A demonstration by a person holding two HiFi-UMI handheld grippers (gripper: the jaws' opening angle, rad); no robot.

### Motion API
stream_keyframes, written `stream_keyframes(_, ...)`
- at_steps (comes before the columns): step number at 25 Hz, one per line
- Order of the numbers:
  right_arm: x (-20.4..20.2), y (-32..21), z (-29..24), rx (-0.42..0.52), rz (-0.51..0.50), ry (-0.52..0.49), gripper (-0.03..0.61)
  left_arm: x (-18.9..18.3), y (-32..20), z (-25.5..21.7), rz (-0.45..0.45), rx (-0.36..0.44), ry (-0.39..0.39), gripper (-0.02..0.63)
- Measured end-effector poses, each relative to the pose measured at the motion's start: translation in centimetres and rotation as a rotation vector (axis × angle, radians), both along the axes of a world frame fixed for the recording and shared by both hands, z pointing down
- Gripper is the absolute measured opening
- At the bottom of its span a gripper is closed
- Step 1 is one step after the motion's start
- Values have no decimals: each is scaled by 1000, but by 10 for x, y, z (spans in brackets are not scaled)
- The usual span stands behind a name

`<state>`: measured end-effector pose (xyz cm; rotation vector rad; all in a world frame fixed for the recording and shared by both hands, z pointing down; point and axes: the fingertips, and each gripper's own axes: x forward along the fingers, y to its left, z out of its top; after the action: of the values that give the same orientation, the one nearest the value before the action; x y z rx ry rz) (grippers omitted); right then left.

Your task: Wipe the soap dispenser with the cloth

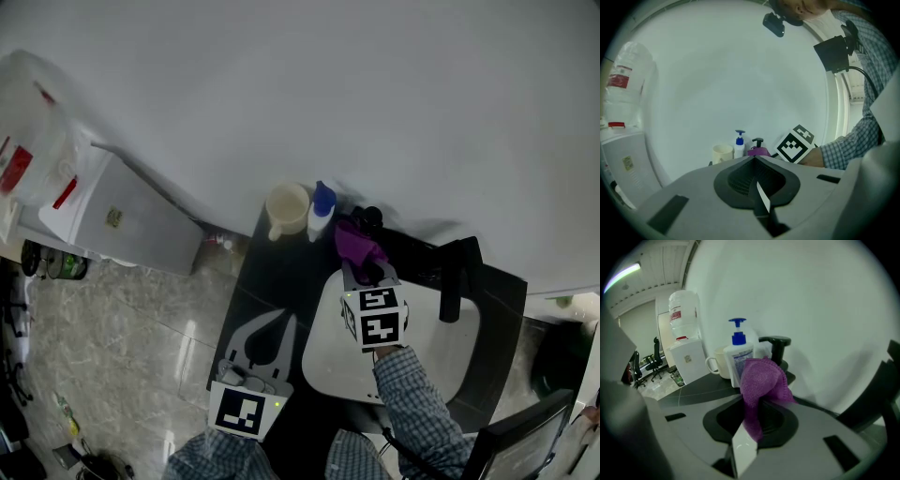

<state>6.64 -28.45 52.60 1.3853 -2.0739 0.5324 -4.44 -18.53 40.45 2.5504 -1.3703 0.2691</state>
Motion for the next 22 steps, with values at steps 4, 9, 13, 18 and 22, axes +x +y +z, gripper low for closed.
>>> stream_keyframes(4, 25, 4, 13, -24, 60, 3, 74, 2, 0, 3, 3, -9, -2, 2)
stream_keyframes(9, 49, -1, 16, -22, 113, -11, 75, 8, 0, 6, 14, -11, -7, 2)
stream_keyframes(13, 53, -6, 16, -20, 127, -9, 75, 10, 0, 5, 18, -10, -11, 2)
stream_keyframes(18, 62, -11, 15, -14, 149, 1, 75, 9, 1, 6, 10, -14, -13, 2)
stream_keyframes(22, 66, -13, 14, -9, 156, 8, 75, 11, 1, 6, 14, -10, -15, 2)
